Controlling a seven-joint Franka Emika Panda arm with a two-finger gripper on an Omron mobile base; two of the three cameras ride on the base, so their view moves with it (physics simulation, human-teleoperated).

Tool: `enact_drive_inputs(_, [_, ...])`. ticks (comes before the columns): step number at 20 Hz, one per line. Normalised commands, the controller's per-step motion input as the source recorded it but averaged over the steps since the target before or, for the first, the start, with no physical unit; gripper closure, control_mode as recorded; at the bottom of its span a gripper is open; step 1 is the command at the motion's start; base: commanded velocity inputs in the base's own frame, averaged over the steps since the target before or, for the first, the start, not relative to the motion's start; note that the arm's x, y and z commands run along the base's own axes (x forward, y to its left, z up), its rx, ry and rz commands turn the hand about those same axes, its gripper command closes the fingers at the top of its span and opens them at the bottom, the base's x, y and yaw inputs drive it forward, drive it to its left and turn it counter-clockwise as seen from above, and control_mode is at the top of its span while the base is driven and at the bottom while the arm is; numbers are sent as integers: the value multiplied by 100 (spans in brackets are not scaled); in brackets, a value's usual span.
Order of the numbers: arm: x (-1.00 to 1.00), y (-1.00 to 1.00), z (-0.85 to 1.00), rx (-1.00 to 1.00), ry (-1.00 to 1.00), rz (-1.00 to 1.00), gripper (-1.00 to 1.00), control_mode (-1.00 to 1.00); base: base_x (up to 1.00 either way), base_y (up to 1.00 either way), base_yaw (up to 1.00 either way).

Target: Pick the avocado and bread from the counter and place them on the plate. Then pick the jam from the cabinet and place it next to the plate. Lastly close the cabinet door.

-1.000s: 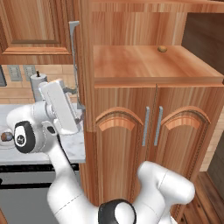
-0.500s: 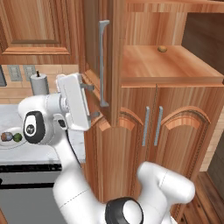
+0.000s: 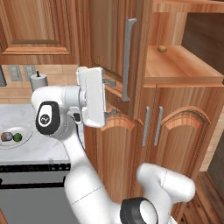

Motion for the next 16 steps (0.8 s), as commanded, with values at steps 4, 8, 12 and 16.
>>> enact_drive_inputs(4, [0, -77, 0, 9, -17, 17, -100, -100, 0, 0, 0])
enact_drive_inputs(8, [10, -71, 0, 12, -17, 22, -100, -100, 0, 0, 0])
enact_drive_inputs(12, [37, -66, 0, 15, -16, 31, -100, -100, 0, 0, 0])
enact_drive_inputs(16, [65, -57, -5, 11, -15, 36, -100, -100, 0, 0, 0])
